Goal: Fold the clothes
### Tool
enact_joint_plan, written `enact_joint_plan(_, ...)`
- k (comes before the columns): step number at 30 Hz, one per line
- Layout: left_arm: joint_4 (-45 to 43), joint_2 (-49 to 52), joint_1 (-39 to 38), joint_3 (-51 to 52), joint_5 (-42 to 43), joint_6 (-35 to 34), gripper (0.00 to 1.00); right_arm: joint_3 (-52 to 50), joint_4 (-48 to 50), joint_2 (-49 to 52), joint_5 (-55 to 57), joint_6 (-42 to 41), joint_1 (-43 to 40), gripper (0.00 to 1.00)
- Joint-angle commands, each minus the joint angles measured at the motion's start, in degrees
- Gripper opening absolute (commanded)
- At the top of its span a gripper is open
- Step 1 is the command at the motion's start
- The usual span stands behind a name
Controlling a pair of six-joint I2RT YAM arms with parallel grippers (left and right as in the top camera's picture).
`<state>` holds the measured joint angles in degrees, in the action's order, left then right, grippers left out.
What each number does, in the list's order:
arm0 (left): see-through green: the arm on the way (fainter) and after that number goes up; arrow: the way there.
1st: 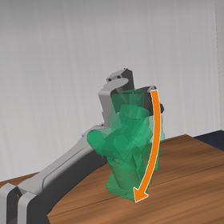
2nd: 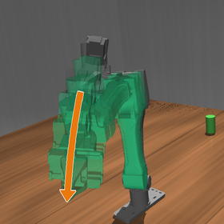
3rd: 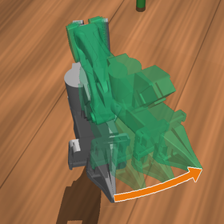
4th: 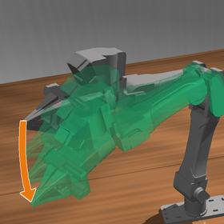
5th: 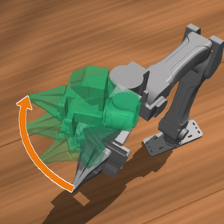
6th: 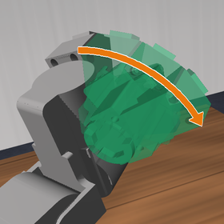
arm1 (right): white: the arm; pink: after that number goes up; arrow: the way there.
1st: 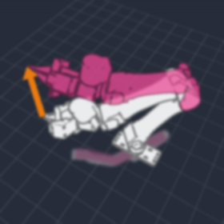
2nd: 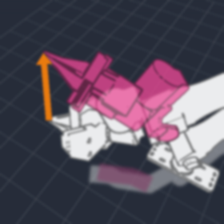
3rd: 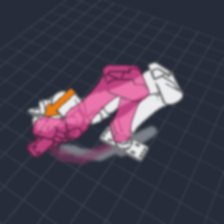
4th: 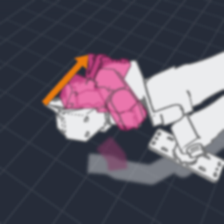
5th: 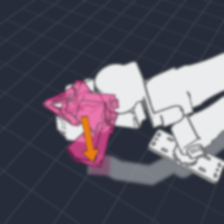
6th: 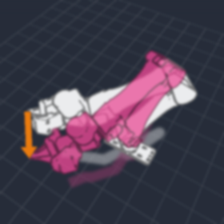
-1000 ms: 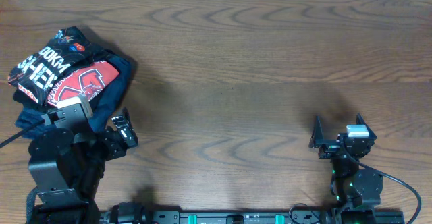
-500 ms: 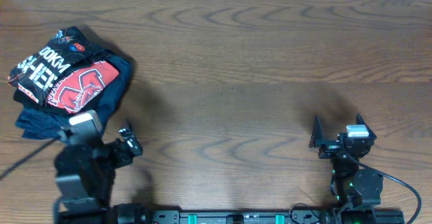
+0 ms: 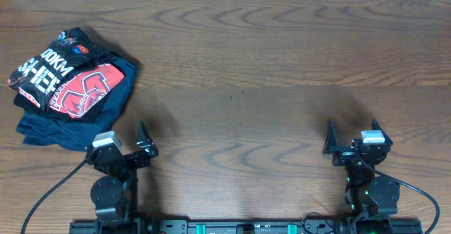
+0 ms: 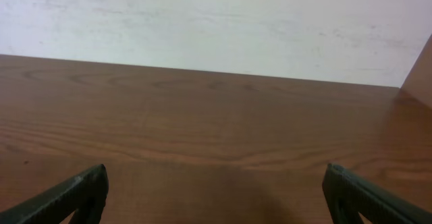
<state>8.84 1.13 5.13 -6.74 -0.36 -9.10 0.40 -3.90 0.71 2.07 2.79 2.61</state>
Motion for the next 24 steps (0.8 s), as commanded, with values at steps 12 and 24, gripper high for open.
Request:
enact_joint_plan(12, -6.0, -1.0, -2.3, 6.5, -6.3, 0.5, 0.98, -0.1, -0.2, -0.4, -0.2, 0.7, 0.4, 0.99)
enact_joint_plan(24, -5.3, -0.8, -2.3, 6.5, -6.3, 0.5, 0.98, -0.1, -0.2, -0.4, -0.2, 0.7, 0.4, 0.99)
